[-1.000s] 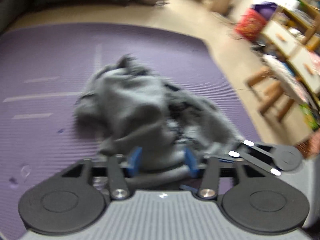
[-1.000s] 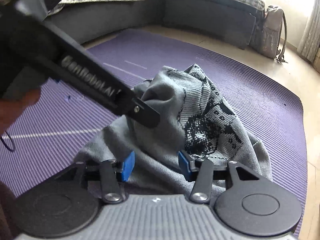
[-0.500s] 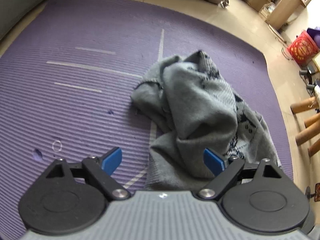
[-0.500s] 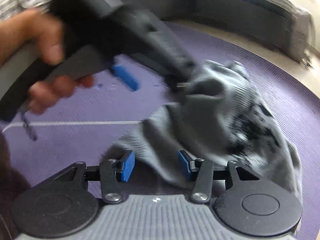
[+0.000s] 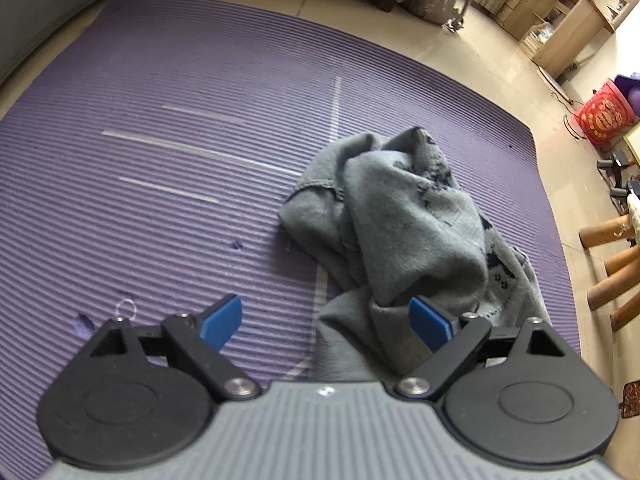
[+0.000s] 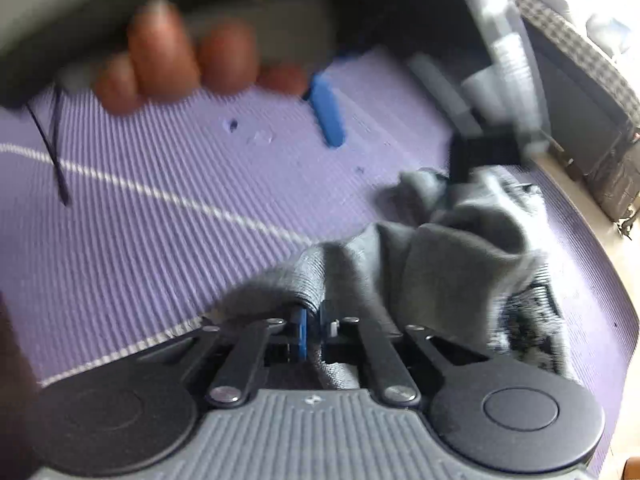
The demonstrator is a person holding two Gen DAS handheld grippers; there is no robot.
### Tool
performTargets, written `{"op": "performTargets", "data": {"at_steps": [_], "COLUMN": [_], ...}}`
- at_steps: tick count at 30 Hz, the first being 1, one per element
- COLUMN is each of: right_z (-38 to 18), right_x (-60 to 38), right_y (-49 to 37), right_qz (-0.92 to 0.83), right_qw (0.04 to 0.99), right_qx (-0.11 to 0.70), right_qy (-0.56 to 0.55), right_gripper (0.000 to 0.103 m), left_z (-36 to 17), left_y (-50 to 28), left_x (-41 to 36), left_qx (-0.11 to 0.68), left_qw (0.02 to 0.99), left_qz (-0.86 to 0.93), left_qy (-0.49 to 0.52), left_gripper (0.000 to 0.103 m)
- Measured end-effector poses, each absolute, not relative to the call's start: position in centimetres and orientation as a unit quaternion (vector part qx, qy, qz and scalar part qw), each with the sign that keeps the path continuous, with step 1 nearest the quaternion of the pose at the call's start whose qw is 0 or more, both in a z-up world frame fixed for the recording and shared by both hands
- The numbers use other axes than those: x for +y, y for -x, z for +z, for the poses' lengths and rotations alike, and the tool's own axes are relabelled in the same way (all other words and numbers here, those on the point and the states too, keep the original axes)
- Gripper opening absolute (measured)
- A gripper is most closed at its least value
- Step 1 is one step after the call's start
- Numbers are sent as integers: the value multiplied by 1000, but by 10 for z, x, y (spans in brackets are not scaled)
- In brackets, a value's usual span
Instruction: Fold clothes
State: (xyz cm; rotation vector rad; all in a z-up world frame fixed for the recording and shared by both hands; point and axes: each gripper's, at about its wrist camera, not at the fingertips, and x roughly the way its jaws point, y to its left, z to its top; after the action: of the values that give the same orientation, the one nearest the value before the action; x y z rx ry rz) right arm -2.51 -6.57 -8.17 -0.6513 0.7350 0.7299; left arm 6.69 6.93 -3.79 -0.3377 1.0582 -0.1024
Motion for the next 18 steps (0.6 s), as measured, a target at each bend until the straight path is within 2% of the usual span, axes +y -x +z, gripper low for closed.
{"op": "performTargets", "data": {"at_steps": [6, 9, 18], "right_z": [-18, -1, -9], "right_x": [-129, -166, -257], "right_y": [27, 17, -20], "right_qz": [242, 177, 52], "right_qw": [869, 894, 918], "right_qx": [324, 330, 374], "right_qy": [285, 245, 118], "right_gripper": [4, 4, 4], "left_z": [-40, -40, -52], "left_y": [-66, -62, -38], "left_x": [68, 59, -15], "left_qx": [503, 501, 467], "left_qw": [847, 852, 863], "left_qz": [-58, -80, -193], "left_qy": [159, 126, -20], "left_gripper": [91, 90, 76]}}
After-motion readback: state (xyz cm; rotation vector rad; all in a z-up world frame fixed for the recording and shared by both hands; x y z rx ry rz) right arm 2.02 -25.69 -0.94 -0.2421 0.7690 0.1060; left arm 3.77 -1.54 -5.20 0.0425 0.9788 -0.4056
